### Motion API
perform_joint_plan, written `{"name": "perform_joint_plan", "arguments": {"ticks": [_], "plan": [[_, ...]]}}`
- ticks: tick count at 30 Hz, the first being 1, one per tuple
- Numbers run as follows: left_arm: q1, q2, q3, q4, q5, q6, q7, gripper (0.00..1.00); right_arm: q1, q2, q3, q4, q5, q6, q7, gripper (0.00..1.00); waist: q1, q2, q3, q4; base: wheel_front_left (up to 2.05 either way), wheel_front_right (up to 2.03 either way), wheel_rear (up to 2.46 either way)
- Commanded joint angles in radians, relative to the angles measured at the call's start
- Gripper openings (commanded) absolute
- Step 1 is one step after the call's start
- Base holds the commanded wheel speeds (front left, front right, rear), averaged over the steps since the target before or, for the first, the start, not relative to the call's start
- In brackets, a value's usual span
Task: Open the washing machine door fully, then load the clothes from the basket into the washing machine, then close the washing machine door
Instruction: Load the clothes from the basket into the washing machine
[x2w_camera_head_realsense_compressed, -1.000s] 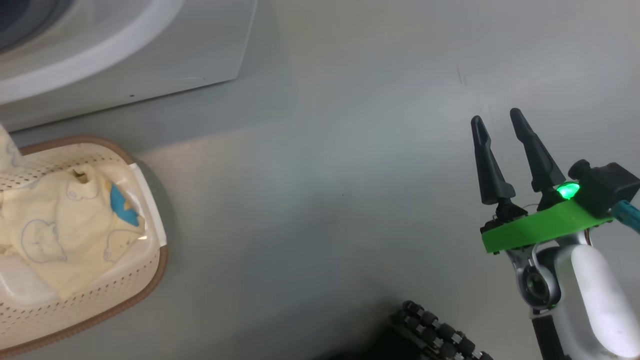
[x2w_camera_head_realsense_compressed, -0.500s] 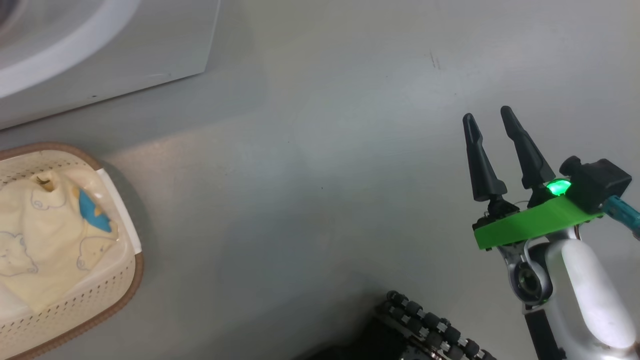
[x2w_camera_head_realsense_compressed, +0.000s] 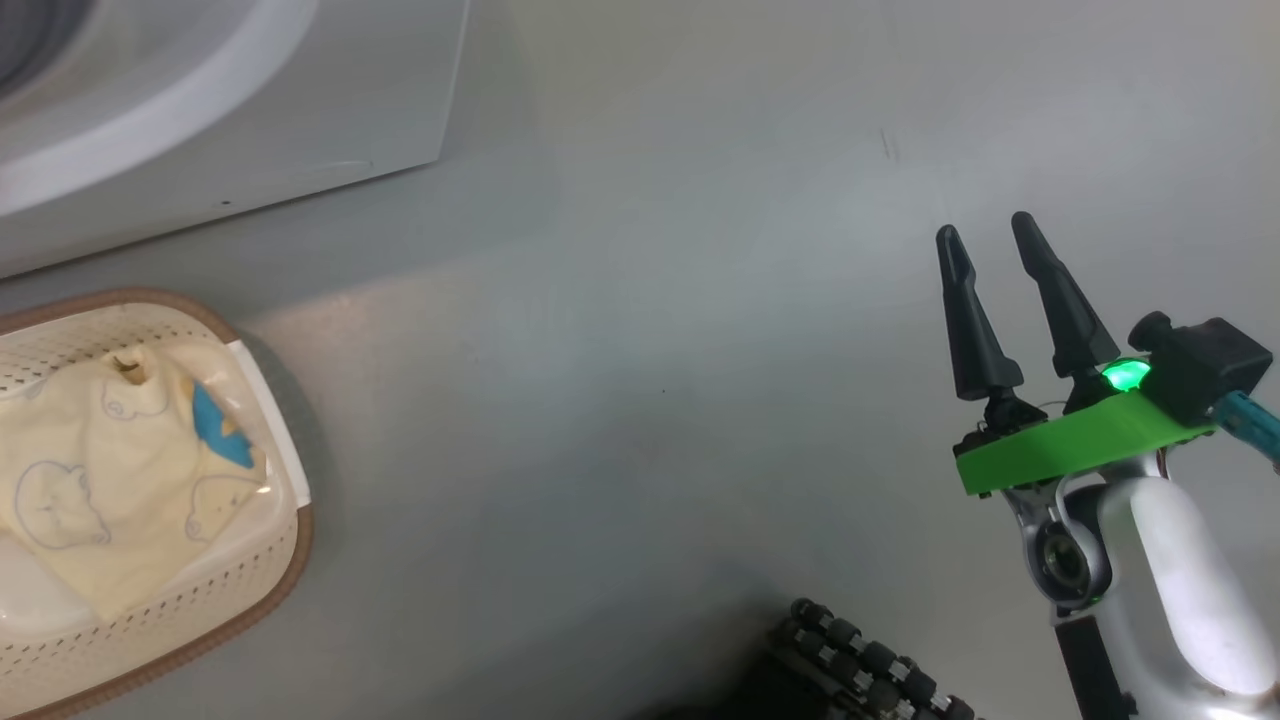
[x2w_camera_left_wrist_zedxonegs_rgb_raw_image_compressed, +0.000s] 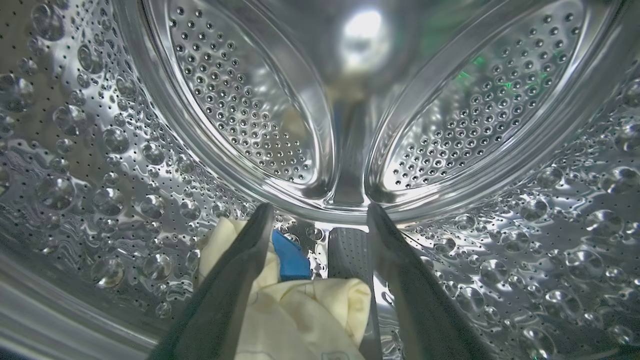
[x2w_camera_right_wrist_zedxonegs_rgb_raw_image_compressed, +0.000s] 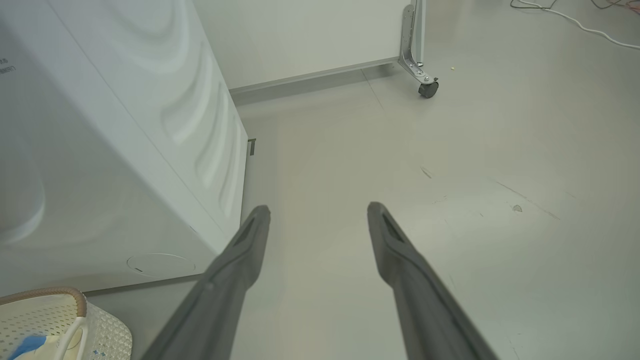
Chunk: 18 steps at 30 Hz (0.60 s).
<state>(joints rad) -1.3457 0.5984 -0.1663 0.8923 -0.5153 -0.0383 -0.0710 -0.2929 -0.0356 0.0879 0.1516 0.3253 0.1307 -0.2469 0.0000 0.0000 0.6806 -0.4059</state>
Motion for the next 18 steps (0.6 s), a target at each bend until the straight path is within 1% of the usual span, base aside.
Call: {"name": "perform_joint_plan", "arguments": {"ticks": [1,4,11,15,18], "plan": [[0.008,0.039,0.017,-0.022,-0.003,-0.005,-0.007,1.00,0.007,-0.015,0.005,-0.023,-0.004,0.000,-0.009,1.00,0.0000,0.0000,-0.014,0.010,0.00,0.00,0.00],[0.058,0.010,0.011,-0.001,-0.009,-0.012,-0.050,1.00,0.015,-0.015,-0.006,-0.024,-0.016,0.000,-0.003,1.00,0.0000,0.0000,-0.045,0.028,0.00,0.00,0.00],[0.203,-0.066,0.006,0.029,-0.026,-0.003,-0.141,1.00,0.047,-0.015,-0.040,-0.043,-0.046,0.000,0.029,1.00,0.0000,0.0000,-0.133,0.073,0.00,0.00,0.00],[0.297,-0.110,0.001,0.014,-0.025,0.015,-0.171,1.00,0.077,-0.015,-0.065,-0.059,-0.062,0.000,0.051,1.00,0.0000,0.0000,-0.190,0.103,0.00,0.00,0.00],[0.371,-0.146,0.000,-0.022,-0.023,0.033,-0.184,1.00,0.105,-0.015,-0.091,-0.077,-0.073,0.000,0.068,1.00,0.0000,0.0000,-0.228,0.132,0.00,0.00,0.00]]}}
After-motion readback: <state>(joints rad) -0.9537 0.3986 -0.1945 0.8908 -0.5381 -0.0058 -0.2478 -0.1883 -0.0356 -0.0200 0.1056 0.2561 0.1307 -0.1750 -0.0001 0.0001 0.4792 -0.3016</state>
